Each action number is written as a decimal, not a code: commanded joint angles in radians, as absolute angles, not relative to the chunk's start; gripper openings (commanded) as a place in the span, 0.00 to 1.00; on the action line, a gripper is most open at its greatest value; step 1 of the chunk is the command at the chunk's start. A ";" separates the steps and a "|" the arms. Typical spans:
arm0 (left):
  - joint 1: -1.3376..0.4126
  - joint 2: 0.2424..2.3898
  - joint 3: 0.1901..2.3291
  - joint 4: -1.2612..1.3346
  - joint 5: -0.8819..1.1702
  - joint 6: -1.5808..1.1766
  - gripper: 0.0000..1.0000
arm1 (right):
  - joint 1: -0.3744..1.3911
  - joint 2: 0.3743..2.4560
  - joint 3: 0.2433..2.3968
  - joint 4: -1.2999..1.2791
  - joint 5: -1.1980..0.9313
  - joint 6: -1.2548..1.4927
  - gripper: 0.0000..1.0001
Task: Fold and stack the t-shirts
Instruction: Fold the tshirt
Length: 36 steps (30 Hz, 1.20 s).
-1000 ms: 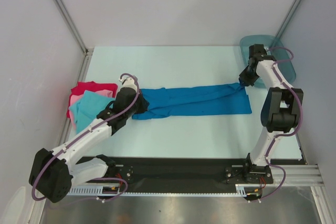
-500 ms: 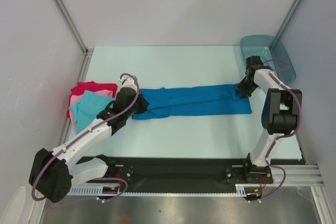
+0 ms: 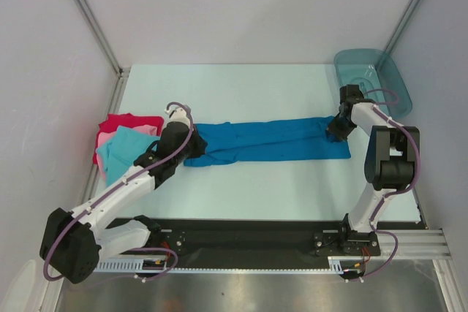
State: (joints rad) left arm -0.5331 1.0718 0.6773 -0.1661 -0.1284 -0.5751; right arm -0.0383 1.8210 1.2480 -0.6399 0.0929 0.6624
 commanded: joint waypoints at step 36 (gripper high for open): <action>-0.545 1.055 0.730 -0.160 -0.132 -0.566 0.00 | -0.041 1.844 1.219 -0.531 0.140 0.678 0.29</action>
